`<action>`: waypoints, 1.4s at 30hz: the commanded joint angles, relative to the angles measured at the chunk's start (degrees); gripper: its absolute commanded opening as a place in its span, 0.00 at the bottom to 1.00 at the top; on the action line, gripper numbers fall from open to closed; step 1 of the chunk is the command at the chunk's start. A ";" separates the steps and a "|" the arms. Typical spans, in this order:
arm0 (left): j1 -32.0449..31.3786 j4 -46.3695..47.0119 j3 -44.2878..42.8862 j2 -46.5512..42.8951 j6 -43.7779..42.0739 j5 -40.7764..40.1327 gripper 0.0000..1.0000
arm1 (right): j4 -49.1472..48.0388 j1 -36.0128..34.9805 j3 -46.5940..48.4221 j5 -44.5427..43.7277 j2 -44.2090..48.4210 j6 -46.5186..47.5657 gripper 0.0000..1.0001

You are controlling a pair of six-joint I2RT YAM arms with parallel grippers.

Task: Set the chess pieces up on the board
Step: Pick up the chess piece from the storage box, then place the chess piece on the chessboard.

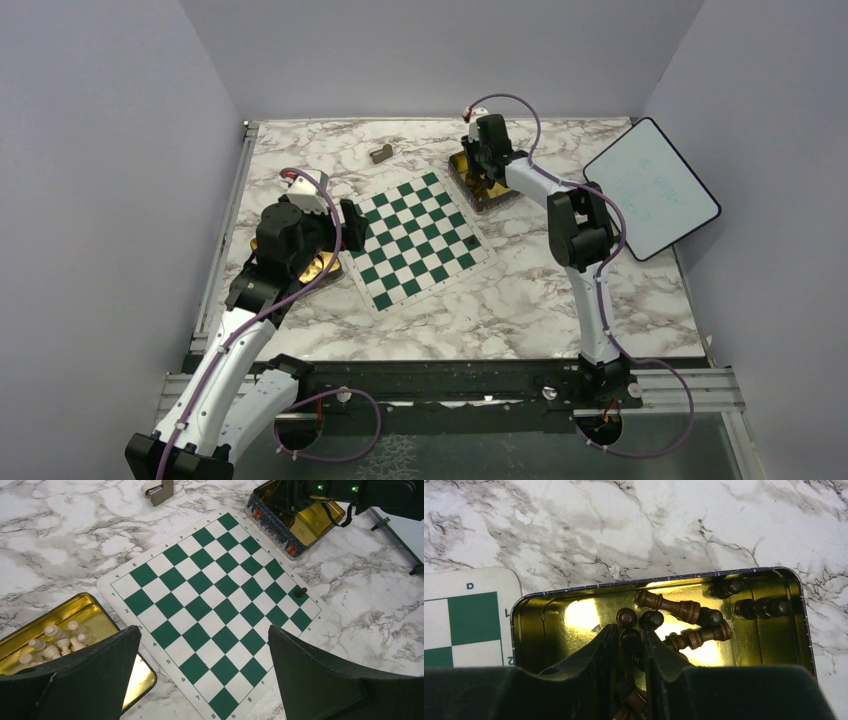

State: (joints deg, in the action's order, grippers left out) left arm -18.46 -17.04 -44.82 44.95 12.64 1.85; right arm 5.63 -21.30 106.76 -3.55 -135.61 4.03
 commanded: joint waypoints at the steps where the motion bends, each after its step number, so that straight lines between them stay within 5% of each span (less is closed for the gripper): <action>1: -0.17 -0.01 0.17 -0.33 -0.69 -1.39 0.99 | 1.60 0.17 1.97 -0.15 -1.13 0.62 0.27; 9: -0.17 -0.10 0.17 -0.50 -0.60 -1.21 0.99 | 1.67 0.15 0.86 -0.31 2.26 0.61 0.15; 27: -0.17 0.15 0.33 -0.44 -0.27 -0.55 0.99 | 4.69 0.13 -4.03 -0.57 13.15 -0.94 0.14; 42: -0.17 0.12 0.48 -0.40 0.10 -0.62 0.99 | 1.51 -0.49 -28.19 1.50 33.72 -9.43 0.14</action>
State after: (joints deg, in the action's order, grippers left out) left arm -18.46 -17.04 -44.82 44.95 12.62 1.85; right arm 9.06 -21.32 83.31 -3.05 -108.68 -1.28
